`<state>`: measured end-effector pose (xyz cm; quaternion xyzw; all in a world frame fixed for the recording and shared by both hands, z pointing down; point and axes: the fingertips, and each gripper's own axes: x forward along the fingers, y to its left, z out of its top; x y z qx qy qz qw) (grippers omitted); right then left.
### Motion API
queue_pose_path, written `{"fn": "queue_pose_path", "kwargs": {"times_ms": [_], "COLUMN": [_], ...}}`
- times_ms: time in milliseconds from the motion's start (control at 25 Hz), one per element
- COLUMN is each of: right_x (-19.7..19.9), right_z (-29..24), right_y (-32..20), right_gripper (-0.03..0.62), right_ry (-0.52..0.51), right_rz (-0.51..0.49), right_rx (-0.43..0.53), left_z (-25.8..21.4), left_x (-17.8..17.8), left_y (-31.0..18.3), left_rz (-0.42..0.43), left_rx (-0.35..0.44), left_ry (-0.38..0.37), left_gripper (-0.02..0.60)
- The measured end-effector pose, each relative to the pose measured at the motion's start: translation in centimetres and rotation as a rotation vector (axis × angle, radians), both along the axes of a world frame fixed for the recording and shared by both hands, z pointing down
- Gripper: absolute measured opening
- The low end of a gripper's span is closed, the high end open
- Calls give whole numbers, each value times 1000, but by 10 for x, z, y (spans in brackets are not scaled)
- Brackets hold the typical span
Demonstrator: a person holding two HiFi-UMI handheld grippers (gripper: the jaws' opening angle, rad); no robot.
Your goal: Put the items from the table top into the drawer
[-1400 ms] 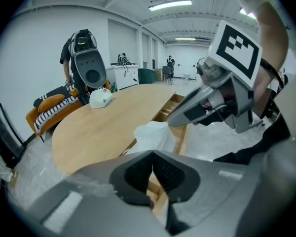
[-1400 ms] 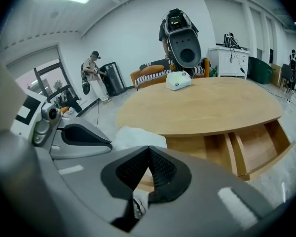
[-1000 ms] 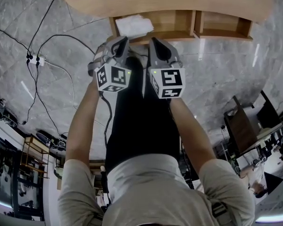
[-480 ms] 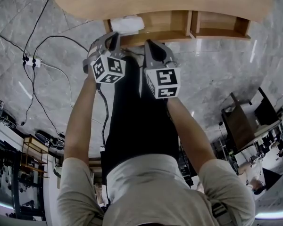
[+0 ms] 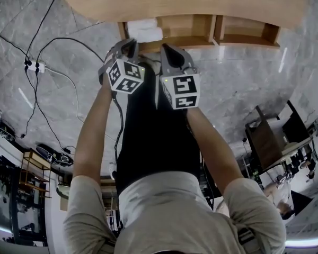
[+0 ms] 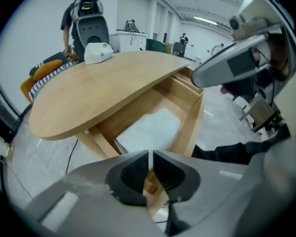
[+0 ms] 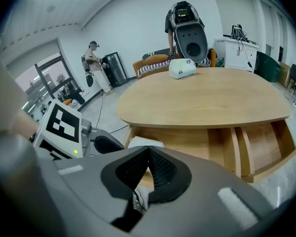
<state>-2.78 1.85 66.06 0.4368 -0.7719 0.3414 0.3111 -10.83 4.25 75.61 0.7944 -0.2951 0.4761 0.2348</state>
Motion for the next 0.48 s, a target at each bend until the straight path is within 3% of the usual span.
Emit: {"fn": "queue_pose_path", "kwargs": {"times_ms": [200,320,480], "right_x": [0,-1,-12], "right_z": [-31,-68,-139], "right_y": [-12,-24,-43], "right_gripper": [8,8,8], "right_ry": [13,16,1], "right_rz": [-38,-66,-88], "right_rx": [39,84,185], "left_z": [-44,-97,-196], "left_x": [-2,-9,-17], "left_y": [-6,-13,-27], "left_rz": [-253,-410,-501], "left_rx": [-8,63,199], "left_ry": [97,137,186], "left_gripper": [32,31,20]}}
